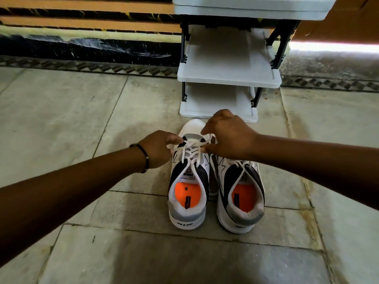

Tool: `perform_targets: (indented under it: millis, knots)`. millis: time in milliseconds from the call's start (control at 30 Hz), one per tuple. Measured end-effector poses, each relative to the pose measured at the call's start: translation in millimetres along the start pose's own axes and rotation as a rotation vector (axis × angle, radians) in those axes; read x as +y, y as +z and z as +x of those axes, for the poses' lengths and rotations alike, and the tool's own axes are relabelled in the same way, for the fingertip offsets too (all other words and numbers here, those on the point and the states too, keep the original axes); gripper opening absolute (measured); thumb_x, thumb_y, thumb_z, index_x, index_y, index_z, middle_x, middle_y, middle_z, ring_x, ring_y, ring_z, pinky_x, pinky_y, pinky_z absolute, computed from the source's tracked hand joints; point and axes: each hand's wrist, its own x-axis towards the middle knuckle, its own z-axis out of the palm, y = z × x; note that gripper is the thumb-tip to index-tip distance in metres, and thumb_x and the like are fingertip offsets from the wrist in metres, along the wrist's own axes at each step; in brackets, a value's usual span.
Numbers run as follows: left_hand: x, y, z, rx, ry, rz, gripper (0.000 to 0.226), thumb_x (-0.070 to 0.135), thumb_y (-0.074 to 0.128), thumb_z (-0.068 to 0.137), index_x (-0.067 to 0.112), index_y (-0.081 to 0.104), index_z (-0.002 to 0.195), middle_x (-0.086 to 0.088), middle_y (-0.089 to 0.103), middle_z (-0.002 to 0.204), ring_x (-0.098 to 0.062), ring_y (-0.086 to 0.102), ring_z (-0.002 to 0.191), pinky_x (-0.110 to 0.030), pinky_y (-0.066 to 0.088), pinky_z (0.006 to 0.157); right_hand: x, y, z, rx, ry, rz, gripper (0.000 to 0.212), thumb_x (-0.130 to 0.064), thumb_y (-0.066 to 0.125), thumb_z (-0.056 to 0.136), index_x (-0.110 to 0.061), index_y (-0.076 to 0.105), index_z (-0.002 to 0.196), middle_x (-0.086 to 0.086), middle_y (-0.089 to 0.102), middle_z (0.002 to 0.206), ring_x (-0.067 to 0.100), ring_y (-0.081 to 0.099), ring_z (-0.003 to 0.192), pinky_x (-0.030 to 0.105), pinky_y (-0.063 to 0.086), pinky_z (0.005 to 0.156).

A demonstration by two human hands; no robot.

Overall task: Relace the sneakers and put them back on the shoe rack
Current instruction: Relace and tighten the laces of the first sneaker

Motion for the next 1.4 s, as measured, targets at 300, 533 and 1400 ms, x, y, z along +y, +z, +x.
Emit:
perform_targets:
  millis: [300,533,1400]
  knots:
    - [0.4,11.4,8.2,0.084,0.191,0.108,0.029,0.014,0.062,0.082,0.015,0.064,0.111,-0.009,0.065,0.115,-0.025,0.058,0.105,-0.021,0.038,0.081,-18.3,30.7,20.3,0.012,0.067,0.043,0.028,-0.027,0.060,0.083,-0.010,0.066,0.103,0.015,0.065,0.108,0.031,0.047,0.113,0.037,0.043,0.086]
    - [6.2,0.2,14.1,0.124,0.242,0.012,0.015,0.018,0.066,0.080,0.009,0.069,0.090,-0.011,0.071,0.093,-0.022,0.062,0.088,-0.033,0.049,0.085,-17.0,15.6,22.4,0.084,0.031,0.161,0.014,-0.017,0.058,0.085,-0.010,0.067,0.093,0.012,0.068,0.094,0.028,0.060,0.088,0.030,0.044,0.071]
    - [-32.7,-16.2,-19.8,0.006,0.262,0.422,0.035,0.030,0.058,0.085,0.024,0.057,0.119,-0.004,0.071,0.097,-0.020,0.060,0.092,-0.027,0.044,0.079,3.7,19.8,-26.9,-0.165,0.006,-0.006,0.016,-0.024,0.060,0.081,-0.012,0.066,0.090,0.013,0.067,0.096,0.031,0.062,0.092,0.037,0.051,0.075]
